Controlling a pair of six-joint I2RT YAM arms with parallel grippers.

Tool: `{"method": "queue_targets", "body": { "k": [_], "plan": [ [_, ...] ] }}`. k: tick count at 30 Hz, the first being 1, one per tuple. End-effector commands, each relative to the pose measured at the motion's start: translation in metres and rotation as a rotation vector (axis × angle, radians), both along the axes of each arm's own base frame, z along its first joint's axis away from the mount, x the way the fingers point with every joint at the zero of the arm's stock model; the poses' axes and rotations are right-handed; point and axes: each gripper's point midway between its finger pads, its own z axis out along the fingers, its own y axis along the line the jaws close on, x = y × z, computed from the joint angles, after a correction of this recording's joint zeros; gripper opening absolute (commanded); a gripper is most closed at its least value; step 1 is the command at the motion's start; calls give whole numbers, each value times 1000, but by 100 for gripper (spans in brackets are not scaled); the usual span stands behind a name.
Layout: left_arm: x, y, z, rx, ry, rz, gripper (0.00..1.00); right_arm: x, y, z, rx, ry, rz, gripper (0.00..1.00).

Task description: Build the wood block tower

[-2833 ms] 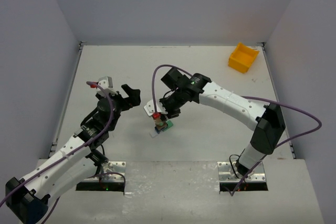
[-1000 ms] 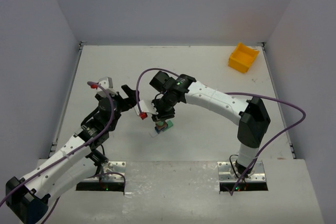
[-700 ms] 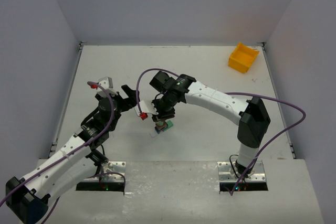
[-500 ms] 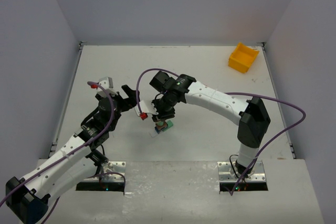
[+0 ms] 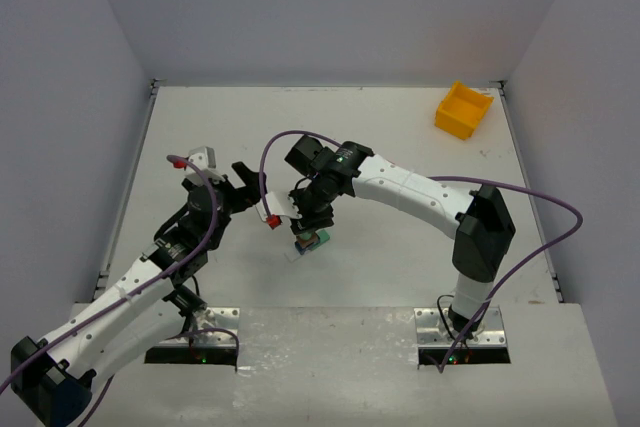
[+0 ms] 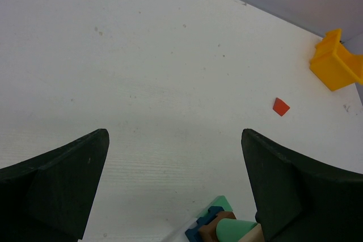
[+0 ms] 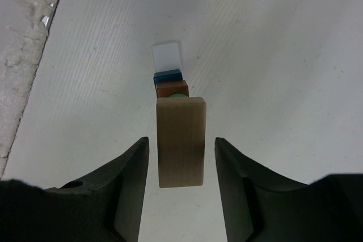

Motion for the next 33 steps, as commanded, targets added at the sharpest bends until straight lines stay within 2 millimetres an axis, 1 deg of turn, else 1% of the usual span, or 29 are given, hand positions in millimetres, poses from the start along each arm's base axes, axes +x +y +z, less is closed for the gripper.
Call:
{"method": "queue_targets", "body": {
  "k": [1,3,10,21,33],
  "plan": [
    [5,-5,18,-32,-53,-11,100,3,12,33,91,-57,18,53],
    [5,-5,18,-32,-52,-13,100,4,12,32,91,-61,15,56],
    [5,-6,17,-31,-49,-17,100,7,17,35,109,-71,6,59],
    [5,-6,17,-32,-51,-17,100,12,18,33,111,-90,-5,59],
    [5,-6,16,-31,-50,-19,100,12,18,32,111,-91,-4,59]
  ]
}}
